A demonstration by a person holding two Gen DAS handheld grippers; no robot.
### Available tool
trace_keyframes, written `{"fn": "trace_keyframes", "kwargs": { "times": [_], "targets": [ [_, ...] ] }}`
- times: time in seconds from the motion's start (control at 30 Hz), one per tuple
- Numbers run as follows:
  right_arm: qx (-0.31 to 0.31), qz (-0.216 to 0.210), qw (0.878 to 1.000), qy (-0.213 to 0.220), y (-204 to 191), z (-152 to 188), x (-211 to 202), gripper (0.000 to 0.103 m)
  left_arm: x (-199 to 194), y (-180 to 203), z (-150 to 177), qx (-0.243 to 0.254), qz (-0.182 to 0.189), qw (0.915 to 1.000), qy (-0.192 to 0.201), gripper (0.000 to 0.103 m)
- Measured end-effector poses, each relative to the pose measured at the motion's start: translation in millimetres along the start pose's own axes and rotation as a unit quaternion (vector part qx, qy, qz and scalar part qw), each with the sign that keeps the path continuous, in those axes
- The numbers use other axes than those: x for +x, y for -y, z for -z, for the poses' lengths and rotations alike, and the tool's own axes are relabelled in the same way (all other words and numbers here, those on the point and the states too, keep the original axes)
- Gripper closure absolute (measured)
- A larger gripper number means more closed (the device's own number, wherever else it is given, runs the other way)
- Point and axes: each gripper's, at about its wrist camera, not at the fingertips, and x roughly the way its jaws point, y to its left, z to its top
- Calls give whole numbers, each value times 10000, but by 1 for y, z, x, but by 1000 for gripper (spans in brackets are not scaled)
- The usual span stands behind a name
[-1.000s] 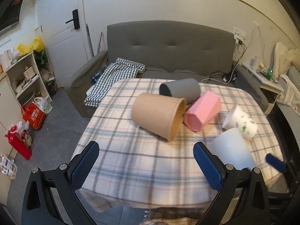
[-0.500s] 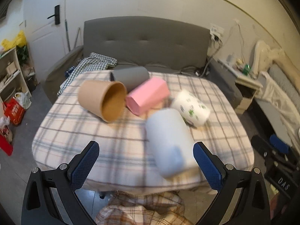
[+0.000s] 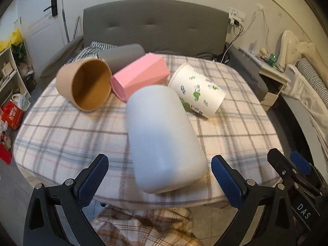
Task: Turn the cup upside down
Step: 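Bring the cup to the left gripper while the right gripper releases it, then rotate the held gray cup with the left gripper so its bottom faces up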
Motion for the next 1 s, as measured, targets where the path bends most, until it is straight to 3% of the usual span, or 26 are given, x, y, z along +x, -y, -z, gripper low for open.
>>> {"fn": "trace_keyframes", "kwargs": {
  "times": [0.3, 0.33, 0.4, 0.47, 0.73, 1.0],
  "targets": [
    [164, 25, 9994, -308, 11, 8, 24, 15, 31, -2, 6, -28, 119, 9994, -317, 3],
    [176, 26, 9993, -322, 12, 9, 25, 15, 29, -3, 7, -2, 143, 9995, -299, 6],
    [208, 17, 9991, -359, 12, 10, 26, 15, 27, -4, 6, 88, 180, 9994, -288, 22],
    [198, 3, 9992, -358, 10, 10, 25, 15, 22, -3, 6, 197, 267, 9991, -280, 29],
    [-7, 4, 9998, -185, -6, 4, 6, 15, -1, -9, -6, 424, 372, 9982, -206, 29],
    [-233, -192, 9995, 40, -31, -5, -13, 15, -22, -26, -41, 744, 482, 9961, -18, 33]
  ]
}}
